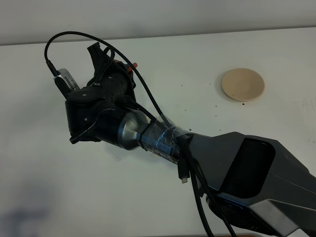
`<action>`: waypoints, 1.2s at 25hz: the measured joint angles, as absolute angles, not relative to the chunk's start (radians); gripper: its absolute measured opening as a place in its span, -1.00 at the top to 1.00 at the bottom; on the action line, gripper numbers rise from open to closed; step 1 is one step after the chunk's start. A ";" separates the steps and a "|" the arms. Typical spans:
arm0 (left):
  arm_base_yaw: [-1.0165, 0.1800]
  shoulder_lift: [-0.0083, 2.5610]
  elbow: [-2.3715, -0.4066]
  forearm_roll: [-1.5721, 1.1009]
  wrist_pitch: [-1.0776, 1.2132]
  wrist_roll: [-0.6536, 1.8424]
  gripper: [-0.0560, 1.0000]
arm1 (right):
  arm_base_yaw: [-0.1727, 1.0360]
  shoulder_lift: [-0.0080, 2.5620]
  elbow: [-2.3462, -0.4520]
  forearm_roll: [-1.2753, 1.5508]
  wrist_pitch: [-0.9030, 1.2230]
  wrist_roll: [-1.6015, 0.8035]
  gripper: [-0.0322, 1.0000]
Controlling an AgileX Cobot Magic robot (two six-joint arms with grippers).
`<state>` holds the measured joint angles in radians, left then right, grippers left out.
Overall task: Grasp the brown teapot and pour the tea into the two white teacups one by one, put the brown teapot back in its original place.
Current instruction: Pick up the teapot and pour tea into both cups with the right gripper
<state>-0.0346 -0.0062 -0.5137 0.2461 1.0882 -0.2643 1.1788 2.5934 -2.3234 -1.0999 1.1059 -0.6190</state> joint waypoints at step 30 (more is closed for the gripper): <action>-0.035 -0.006 -0.514 0.246 1.088 -0.264 -0.15 | 1.179 2.593 -2.323 -1.140 1.128 -0.630 0.76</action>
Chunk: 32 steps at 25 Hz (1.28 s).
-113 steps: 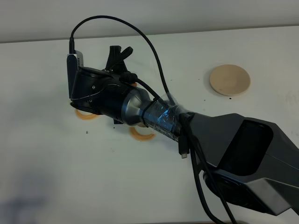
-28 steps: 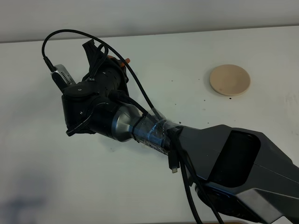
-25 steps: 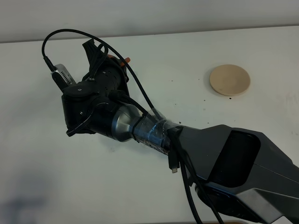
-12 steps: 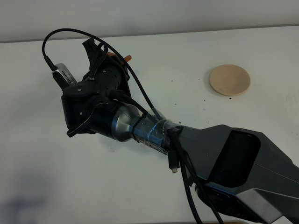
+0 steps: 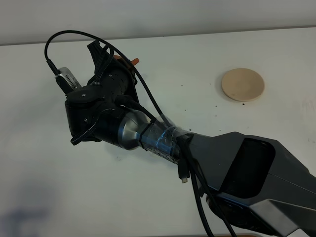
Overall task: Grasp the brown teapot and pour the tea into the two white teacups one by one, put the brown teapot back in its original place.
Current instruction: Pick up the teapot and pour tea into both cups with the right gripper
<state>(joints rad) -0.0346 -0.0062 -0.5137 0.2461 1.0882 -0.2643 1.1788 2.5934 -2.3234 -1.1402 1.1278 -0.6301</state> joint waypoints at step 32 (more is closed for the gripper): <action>-0.035 -0.006 -0.514 0.246 1.088 -0.264 -0.15 | 1.179 2.593 -2.323 -1.168 1.131 -0.663 0.76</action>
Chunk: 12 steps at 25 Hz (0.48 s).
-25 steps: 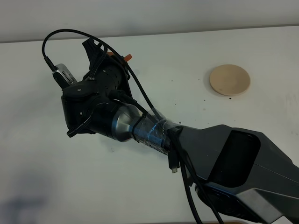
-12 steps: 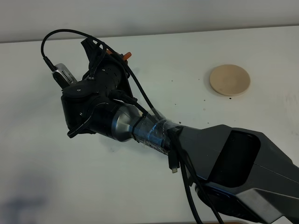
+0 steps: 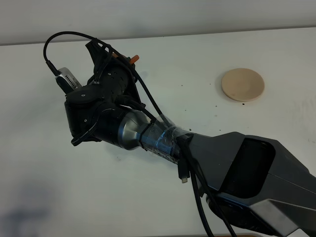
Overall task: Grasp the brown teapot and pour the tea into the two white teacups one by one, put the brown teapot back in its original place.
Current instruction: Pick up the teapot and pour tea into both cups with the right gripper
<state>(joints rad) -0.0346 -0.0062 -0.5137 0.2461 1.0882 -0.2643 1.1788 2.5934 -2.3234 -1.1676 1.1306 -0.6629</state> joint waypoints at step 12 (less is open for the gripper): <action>-0.035 -0.006 -0.514 0.246 1.088 -0.264 -0.15 | 1.184 2.593 -2.323 -1.167 1.131 -0.667 0.76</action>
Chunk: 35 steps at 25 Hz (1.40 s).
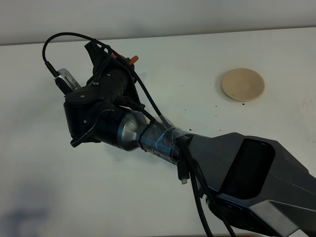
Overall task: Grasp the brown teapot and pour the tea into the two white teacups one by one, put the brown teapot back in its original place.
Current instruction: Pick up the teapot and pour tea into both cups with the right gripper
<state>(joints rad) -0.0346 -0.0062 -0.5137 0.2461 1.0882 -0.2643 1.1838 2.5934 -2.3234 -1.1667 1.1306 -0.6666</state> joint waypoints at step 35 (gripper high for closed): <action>-0.035 -0.006 -0.514 0.246 1.088 -0.264 -0.15 | 1.204 2.593 -2.323 -1.103 1.126 -0.635 0.76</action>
<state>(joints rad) -0.0346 -0.0062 -0.5137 0.2461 1.0882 -0.2643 1.2039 2.5934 -2.3234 -1.1034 1.1265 -0.6351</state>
